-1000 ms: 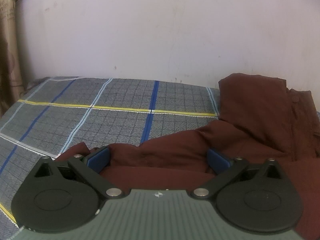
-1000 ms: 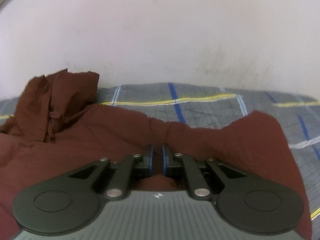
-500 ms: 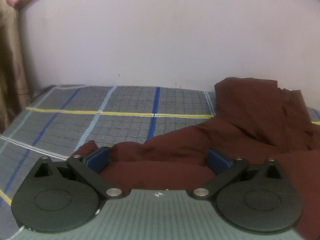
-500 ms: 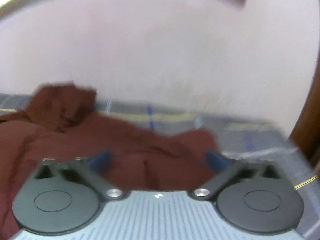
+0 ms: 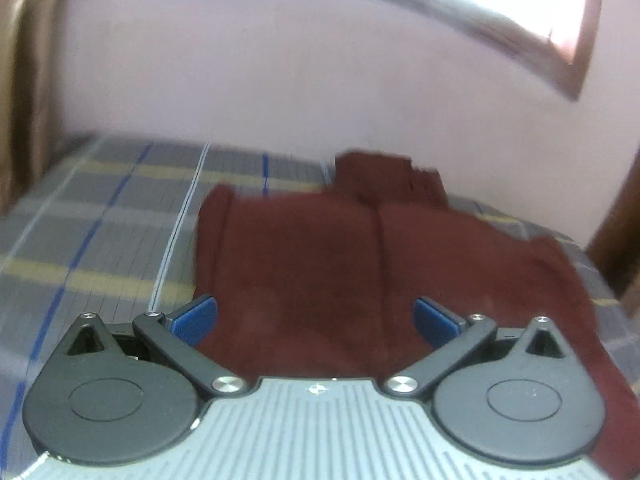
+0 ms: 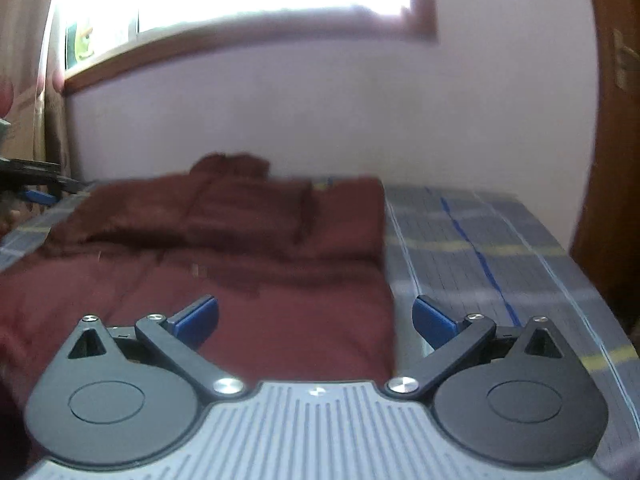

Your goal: Fold large clothes

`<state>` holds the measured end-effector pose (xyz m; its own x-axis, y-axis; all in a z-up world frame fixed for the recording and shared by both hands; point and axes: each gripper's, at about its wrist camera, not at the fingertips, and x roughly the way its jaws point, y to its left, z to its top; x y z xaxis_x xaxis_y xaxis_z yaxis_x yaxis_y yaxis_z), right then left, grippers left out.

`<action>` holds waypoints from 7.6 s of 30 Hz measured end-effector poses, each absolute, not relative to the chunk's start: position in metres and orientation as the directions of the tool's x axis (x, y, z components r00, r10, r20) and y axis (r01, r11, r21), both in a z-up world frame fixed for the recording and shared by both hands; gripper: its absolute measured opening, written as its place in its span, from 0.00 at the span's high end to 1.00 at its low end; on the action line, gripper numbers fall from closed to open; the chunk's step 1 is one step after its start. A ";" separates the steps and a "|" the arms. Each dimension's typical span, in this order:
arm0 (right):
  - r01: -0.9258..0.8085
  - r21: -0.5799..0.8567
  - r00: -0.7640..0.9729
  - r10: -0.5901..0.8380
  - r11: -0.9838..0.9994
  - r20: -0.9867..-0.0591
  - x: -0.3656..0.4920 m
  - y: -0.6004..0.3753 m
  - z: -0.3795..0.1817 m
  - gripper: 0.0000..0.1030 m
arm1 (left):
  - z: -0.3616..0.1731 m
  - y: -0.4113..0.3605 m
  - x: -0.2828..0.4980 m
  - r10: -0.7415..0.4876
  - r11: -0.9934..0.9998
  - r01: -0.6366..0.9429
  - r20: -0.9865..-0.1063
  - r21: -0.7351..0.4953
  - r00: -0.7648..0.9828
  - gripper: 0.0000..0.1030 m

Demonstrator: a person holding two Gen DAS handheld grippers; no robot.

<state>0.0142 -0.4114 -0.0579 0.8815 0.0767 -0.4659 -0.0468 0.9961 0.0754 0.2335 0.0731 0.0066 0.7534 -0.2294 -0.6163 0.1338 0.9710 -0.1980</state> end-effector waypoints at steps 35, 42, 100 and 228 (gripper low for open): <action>0.009 0.496 0.785 0.301 0.868 -0.541 0.002 -0.452 -0.121 0.73 | -0.072 0.141 0.095 -0.550 0.799 0.181 -0.574 -0.574 0.607 0.31; -0.019 0.566 0.804 0.349 0.824 -0.481 -0.016 -0.442 -0.114 0.87 | -0.070 0.152 0.085 -0.524 0.767 0.082 -0.546 -0.637 0.654 0.75; -0.189 0.104 0.872 0.216 0.976 -0.439 0.214 -0.311 0.003 0.88 | 0.038 -0.007 0.278 -0.416 0.909 0.380 -0.438 -0.171 0.797 0.52; -0.233 0.195 0.789 0.302 0.953 -0.535 0.303 -0.387 -0.049 0.86 | -0.065 0.061 0.410 -0.210 0.977 0.141 -0.604 -0.160 0.769 0.27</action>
